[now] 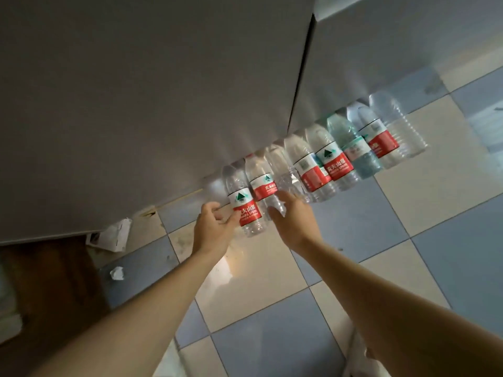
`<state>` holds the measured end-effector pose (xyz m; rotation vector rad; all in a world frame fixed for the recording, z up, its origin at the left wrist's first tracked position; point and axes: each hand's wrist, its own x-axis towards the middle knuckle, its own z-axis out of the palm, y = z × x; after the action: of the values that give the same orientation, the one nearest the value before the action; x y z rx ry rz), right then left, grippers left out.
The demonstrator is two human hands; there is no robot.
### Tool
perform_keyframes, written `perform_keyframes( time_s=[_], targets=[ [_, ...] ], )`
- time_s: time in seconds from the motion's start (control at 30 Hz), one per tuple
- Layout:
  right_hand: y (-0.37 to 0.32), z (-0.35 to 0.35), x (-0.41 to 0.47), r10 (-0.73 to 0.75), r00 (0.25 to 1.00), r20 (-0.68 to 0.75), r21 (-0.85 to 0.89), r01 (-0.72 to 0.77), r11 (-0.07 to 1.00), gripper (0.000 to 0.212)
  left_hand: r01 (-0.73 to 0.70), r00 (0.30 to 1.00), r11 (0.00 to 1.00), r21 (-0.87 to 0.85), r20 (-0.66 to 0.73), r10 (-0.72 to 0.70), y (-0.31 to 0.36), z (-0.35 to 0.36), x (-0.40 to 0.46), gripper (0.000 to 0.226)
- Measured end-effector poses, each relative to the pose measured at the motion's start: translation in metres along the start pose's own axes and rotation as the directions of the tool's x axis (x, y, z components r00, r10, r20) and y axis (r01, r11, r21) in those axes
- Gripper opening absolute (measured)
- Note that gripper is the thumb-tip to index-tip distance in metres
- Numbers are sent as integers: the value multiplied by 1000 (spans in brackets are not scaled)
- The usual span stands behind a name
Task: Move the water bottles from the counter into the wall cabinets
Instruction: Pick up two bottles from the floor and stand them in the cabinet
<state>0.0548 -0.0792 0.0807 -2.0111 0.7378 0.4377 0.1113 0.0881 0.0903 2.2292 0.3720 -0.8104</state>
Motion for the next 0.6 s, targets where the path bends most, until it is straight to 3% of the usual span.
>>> perform_keyframes(
  time_s=[0.2, 0.37, 0.6],
  targets=[
    [36, 64, 55, -22, 999, -26, -145, 18, 989, 58, -23, 999, 997, -71, 43, 26, -32, 49, 67, 51],
    [50, 86, 57, -90, 986, -138, -278, 49, 959, 76, -11, 999, 996, -87, 52, 16, -50, 67, 85, 96],
    [55, 91, 30, 40, 998, -49, -191, -48, 980, 97, -8, 985, 1000, -29, 172, 12, -74, 56, 62, 100]
  ],
)
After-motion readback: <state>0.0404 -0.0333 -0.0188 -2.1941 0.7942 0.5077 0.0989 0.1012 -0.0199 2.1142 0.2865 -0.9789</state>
